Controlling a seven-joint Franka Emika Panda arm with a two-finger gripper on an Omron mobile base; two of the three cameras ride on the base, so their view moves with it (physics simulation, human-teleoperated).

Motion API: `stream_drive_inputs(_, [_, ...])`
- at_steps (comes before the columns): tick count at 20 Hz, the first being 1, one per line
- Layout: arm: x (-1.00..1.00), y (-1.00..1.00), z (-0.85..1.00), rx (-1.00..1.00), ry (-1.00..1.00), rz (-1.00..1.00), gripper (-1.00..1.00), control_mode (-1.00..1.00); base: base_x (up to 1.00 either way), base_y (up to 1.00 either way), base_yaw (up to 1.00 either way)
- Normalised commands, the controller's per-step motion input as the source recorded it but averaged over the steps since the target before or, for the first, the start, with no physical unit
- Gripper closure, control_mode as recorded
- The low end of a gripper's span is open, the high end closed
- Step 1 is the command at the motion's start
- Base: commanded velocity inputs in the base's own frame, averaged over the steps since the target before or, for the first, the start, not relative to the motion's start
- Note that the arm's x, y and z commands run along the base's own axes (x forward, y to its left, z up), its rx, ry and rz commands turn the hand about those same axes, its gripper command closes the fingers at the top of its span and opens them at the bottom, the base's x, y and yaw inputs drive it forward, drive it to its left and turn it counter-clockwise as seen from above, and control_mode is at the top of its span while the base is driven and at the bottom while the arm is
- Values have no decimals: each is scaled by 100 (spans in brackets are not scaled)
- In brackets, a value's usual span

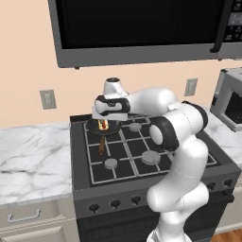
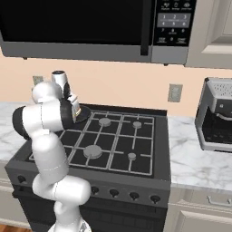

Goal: Place the cold items (cucumber and lime) from the fridge in one tupperware on the dining counter. Place the warm items (hot dog and kebab skewer) in the stove area in another tupperware.

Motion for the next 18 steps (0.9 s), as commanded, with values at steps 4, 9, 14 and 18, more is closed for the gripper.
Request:
stream_drive_inputs(4, [26, 1, -36, 0, 0, 0, -100, -100, 0, 0, 0])
stream_drive_inputs(9, [24, 0, -23, 0, 0, 0, -100, -100, 0, 0, 0])
stream_drive_inputs(14, [48, 0, -13, 0, 0, 0, -100, -100, 0, 0, 0])
stream_drive_inputs(18, [46, 0, -15, 0, 0, 0, -100, -100, 0, 0, 0])
